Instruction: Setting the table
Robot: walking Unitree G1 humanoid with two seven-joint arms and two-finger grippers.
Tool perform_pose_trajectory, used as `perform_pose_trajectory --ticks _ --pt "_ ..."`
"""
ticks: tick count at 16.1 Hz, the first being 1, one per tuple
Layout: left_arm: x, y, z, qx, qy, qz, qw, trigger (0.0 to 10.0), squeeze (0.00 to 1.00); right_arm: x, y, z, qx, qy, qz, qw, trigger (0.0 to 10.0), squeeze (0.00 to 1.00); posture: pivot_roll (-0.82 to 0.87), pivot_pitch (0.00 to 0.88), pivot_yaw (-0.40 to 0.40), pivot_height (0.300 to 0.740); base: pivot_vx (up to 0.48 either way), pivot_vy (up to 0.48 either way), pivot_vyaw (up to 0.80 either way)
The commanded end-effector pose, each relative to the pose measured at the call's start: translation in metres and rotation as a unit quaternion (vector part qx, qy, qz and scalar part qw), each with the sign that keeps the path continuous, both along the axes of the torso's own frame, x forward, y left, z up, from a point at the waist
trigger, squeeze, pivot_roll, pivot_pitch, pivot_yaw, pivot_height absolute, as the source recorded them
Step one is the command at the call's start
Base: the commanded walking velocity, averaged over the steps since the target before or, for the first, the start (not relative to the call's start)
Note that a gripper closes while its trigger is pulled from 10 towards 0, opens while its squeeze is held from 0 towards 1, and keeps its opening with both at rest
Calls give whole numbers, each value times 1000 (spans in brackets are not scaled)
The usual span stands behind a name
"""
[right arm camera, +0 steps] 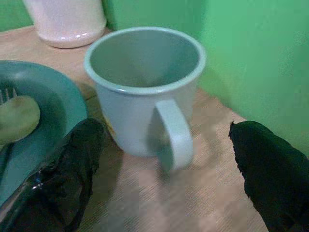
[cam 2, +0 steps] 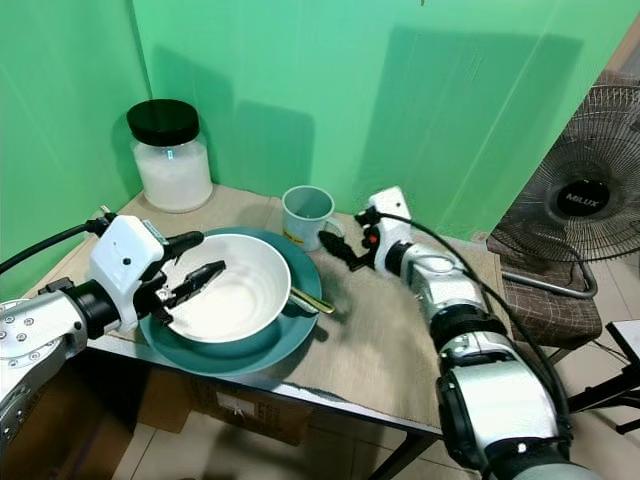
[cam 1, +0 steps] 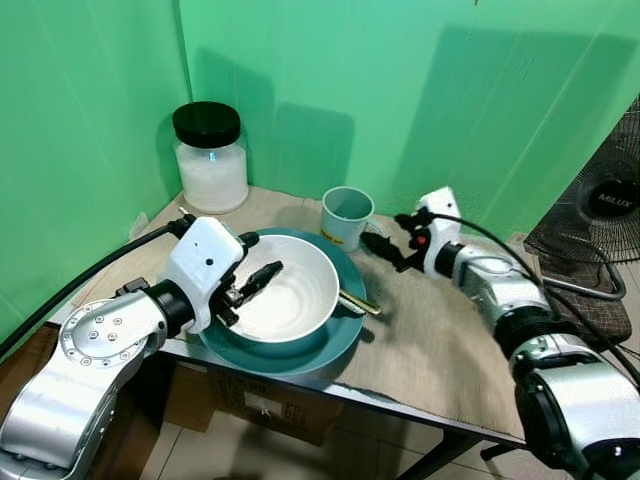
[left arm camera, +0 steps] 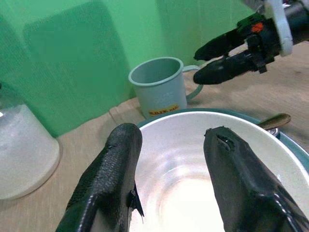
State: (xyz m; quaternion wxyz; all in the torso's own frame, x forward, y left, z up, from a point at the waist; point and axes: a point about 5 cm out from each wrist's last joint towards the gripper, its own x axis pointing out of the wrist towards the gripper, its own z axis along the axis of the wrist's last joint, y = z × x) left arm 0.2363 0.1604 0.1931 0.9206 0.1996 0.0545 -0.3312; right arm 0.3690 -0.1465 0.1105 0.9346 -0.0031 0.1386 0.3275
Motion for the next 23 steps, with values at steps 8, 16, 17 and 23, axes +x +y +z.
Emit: perform_pose_trajectory --ticks 8,16,17,23 --pt "-2 -2 -1 5 3 -11 1000 10000 0 5 9 3 -25 -9 -10 1000 10000 0 52 15 -106 740 0 0 0" --pt "-4 -2 -2 9 5 -10 1000 10000 0 4 18 0 -18 3 6 1000 0 0 60 18 -112 740 0 0 0" --pt "-3 -2 -2 9 6 -12 1000 10000 0 3 18 -5 -37 12 1 999 0 0 60 18 -111 740 0 0 0" --pt "-4 -4 -2 9 9 -18 1000 10000 0 3 21 -10 -43 26 -32 998 0 0 63 19 -113 740 0 0 0"
